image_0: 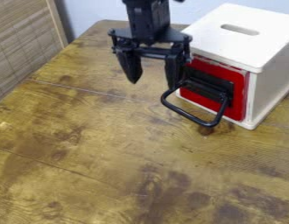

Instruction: Close the drawer

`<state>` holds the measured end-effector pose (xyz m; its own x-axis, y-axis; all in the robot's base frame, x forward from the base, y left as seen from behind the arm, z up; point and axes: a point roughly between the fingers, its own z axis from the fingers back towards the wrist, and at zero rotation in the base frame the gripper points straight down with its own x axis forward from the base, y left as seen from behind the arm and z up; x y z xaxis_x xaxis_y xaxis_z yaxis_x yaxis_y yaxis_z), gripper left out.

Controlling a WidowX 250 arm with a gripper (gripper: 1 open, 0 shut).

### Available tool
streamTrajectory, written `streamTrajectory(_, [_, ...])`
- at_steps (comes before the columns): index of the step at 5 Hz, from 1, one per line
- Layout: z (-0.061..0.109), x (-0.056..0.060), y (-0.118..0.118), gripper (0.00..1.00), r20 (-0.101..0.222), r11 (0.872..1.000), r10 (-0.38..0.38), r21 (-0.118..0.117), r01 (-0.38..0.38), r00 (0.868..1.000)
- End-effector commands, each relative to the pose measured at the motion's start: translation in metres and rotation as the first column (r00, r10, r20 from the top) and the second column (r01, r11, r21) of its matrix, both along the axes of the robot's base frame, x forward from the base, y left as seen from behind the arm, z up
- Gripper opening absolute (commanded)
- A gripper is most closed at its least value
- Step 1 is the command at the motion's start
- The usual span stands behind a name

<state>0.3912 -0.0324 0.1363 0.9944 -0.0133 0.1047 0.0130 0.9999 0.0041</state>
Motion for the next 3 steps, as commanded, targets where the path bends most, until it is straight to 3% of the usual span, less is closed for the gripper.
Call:
streamTrajectory(1, [0.0350,-0.0001,0.0134,1.00,0.092,1.000,0.003,0.012,-0.004,0.996])
streamTrajectory(3, [0.0338,-0.0013,0.0042,1.00,0.086,0.989,0.141,0.032,-0.144,0.986])
